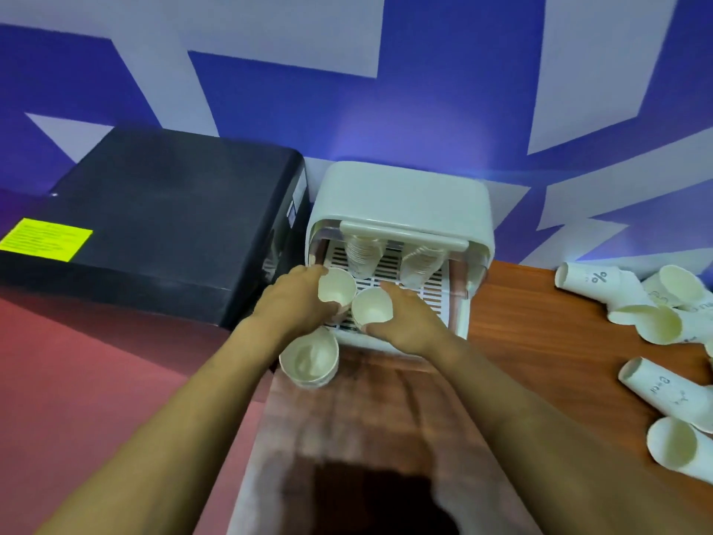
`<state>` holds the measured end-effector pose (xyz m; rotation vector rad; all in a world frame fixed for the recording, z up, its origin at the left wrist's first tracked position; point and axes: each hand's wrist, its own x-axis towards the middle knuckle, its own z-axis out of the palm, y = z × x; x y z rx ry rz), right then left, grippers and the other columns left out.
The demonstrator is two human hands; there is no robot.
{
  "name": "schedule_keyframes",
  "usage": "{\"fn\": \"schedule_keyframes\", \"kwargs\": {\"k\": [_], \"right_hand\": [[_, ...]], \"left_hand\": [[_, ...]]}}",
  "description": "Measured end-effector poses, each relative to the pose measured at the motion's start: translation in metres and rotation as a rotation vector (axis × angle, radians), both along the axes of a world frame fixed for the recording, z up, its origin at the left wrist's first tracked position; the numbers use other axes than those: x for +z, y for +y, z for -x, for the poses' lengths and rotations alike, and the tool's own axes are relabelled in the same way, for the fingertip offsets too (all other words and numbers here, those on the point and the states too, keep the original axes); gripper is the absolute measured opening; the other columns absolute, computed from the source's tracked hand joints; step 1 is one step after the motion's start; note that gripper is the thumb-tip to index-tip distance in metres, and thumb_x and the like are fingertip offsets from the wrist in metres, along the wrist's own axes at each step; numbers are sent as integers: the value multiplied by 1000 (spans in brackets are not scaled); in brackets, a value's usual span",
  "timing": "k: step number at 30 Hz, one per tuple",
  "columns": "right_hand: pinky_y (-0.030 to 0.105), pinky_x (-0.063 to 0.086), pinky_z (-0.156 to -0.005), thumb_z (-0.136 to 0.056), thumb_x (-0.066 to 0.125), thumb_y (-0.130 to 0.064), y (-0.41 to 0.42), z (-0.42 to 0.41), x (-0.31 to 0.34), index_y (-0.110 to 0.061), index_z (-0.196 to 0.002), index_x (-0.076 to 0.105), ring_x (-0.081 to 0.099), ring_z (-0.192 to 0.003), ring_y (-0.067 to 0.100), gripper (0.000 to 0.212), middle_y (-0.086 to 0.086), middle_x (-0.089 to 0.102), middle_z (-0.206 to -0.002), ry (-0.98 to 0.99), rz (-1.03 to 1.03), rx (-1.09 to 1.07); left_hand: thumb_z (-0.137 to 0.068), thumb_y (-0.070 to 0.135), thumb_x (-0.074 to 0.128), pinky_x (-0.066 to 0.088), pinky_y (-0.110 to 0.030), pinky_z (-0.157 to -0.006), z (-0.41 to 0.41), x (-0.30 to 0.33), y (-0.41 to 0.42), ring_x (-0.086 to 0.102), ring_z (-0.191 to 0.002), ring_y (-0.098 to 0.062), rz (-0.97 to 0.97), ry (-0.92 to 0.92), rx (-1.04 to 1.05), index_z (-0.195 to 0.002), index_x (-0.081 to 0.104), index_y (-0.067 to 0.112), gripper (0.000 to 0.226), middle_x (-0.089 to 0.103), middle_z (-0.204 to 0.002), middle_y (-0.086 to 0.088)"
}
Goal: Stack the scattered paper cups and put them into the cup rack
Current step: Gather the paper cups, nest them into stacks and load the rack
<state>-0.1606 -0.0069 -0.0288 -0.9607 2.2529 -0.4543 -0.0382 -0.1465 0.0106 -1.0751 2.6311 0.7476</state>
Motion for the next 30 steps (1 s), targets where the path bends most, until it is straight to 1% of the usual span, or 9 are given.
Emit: {"fn": "schedule_keyframes", "kwargs": {"k": [3, 8, 12, 15, 19, 24, 27, 28, 30], "right_hand": [[39, 31, -109, -84, 65, -36, 8, -8, 10, -17, -150, 14, 30, -138, 27, 85, 7, 25, -153, 28, -10, 39], [30, 28, -108, -85, 63, -33, 53, -20, 33, -17, -147, 29, 35, -135, 23, 73, 8, 35, -149, 59, 53, 0], [24, 35, -99, -86, 64, -31, 107, -18, 47, -19, -138, 45, 52, -117, 20, 56, 5, 46, -140, 117, 27, -10], [22, 37, -91, -85, 66, -29, 142, -9, 53, -19, -132, 51, 56, -107, 18, 50, 7, 53, -132, 111, 45, -62], [21, 37, -92, -85, 66, -31, 180, 0, 47, -19, -130, 53, 56, -111, 15, 48, 5, 54, -130, 66, 47, -143], [20, 38, -95, -86, 66, -30, 233, 17, 34, -16, -128, 55, 54, -114, 14, 46, 6, 56, -130, 6, 53, -107], [16, 38, -92, -86, 65, -34, 293, 53, 36, -21, -126, 55, 52, -113, 8, 44, -3, 54, -127, -3, 50, -167], [17, 36, -94, -85, 65, -36, 316, 66, 35, -24, -125, 55, 50, -112, 6, 43, -8, 54, -125, 5, 49, -197], [25, 39, -97, -83, 66, -36, 358, 93, 31, -25, -124, 56, 51, -111, 8, 44, -7, 55, -123, 1, 57, -263]], "left_hand": [[-88, 29, 61, 42, -44, -102, -8, 11, 12, 49, -123, -27, 28, 107, -23, -139, 43, 19, 55, 46, -141, -8], [-88, 32, 58, 41, -46, -102, -16, 23, 35, 48, -124, -27, 40, 168, -67, -134, 48, 25, 47, 48, -140, -4], [-88, 31, 58, 43, -46, -100, -13, 31, 66, 50, -122, -24, 28, 272, -118, -132, 51, 23, 45, 53, -136, -3], [-88, 30, 58, 44, -45, -99, -15, 37, 95, 50, -121, -25, 26, 300, -141, -130, 52, 24, 43, 53, -135, -2], [-88, 29, 58, 43, -40, -99, -14, 32, 131, 51, -119, -24, 14, 289, -185, -128, 53, 24, 41, 55, -131, -3], [-87, 33, 60, 43, -37, -99, 20, 23, 186, 51, -119, -23, 12, 233, -259, -129, 53, 23, 43, 56, -130, -2], [-86, 33, 62, 43, -39, -99, 58, 20, 239, 52, -118, -23, -30, 219, -275, -127, 53, 23, 43, 57, -128, -4], [-86, 32, 62, 42, -39, -100, 72, 17, 258, 52, -119, -23, -46, 205, -295, -127, 52, 23, 44, 56, -129, -4], [-86, 33, 62, 41, -38, -101, 98, 7, 296, 49, -122, -24, -74, 169, -343, -130, 50, 22, 46, 53, -133, -3]]}}
